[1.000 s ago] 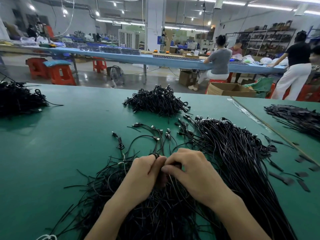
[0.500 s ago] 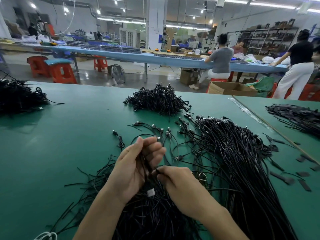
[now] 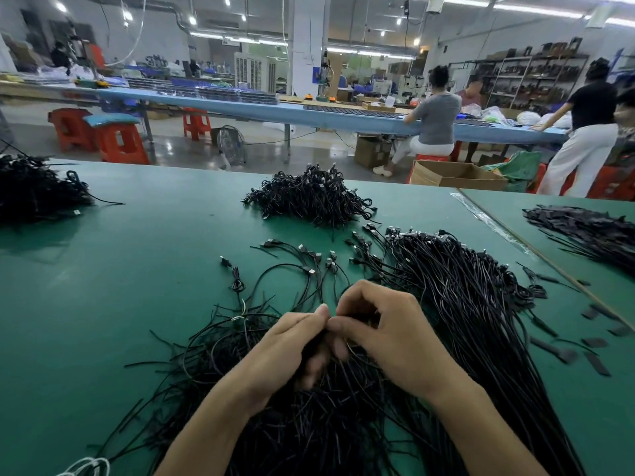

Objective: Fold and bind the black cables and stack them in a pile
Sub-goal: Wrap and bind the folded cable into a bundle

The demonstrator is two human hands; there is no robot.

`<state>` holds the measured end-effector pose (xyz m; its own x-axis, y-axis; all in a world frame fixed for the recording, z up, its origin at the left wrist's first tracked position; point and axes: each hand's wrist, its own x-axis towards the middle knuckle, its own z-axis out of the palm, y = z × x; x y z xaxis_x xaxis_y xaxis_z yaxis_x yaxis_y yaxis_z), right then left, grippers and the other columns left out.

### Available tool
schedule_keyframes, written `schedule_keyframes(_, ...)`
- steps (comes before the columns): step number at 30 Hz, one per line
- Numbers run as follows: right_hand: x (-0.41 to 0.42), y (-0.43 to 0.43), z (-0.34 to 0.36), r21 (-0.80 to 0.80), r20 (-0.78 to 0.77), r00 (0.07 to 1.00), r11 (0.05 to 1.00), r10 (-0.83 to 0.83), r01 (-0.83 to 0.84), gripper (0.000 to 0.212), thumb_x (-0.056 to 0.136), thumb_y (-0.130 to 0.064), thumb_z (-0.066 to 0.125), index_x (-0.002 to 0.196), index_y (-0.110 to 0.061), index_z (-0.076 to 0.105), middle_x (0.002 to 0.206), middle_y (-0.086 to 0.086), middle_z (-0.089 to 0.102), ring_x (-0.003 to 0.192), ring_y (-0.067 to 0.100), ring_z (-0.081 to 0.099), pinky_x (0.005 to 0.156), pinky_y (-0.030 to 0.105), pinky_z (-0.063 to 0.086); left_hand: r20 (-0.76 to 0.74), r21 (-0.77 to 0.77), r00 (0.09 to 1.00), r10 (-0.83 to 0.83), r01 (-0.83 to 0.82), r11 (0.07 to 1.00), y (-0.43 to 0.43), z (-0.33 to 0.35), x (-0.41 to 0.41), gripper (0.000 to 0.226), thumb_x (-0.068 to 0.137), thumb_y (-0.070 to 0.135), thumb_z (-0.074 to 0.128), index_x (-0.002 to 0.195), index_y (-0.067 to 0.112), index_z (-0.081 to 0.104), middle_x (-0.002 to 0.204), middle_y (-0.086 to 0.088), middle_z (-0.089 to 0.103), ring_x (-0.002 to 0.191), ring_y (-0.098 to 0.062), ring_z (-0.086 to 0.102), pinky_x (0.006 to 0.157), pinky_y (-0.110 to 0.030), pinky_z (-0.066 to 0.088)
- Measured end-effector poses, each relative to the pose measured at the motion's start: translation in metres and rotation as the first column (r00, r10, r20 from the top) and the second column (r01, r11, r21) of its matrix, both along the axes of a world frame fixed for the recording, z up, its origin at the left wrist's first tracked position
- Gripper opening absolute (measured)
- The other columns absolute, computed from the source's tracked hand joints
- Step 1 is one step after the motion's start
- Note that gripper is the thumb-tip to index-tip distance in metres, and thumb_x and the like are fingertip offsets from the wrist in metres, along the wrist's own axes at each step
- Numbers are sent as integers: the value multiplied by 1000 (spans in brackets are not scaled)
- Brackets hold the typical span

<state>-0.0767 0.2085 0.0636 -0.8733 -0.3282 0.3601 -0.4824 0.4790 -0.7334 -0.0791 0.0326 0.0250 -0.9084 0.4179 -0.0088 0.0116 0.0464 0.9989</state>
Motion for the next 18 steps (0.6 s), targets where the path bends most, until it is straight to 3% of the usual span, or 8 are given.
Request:
schedule_keyframes(3,-5,5,-3,-152,186,968,978,168,-141,13,87,-16,76,83,-18,63,92,-3,74,85,13,69,80,30,56,75,64,991,-114,110,992,-6,4,1,49,95,56,46,61,23,58,48,9,36,38,-7,33,39,-14,30)
schedule_keyframes(8,-8,11,-5,-96,257,938,971,235,-217,9,87,-26,71,87,-25,62,81,-8,66,74,6,60,70,24,48,117,131,972,-204,189,973,-9,4,3,49,96,56,50,60,23,45,50,4,41,45,-12,48,44,-18,37)
schedule_keyframes(11,-9,12,-6,-4,213,964,987,160,-163,7,90,-28,69,87,-29,62,83,-7,69,75,5,64,69,24,50,42,67,992,-123,120,991,-3,1,2,51,100,53,46,57,24,45,52,1,50,54,-16,58,51,-20,43)
schedule_keyframes(15,-5,8,-6,71,108,991,994,80,-88,15,93,-24,68,83,-32,60,78,-13,65,69,1,59,66,18,48,-26,28,997,70,-70,997,8,-2,-1,53,92,54,45,48,23,45,50,1,48,50,-15,50,51,-21,40)
schedule_keyframes(18,-2,1,-6,64,61,995,995,73,-76,16,93,-21,67,84,-31,59,80,-15,65,74,3,60,68,16,47,-49,22,985,167,-166,986,8,-6,-4,56,97,49,46,62,5,52,63,-7,48,62,-19,49,60,-30,49)
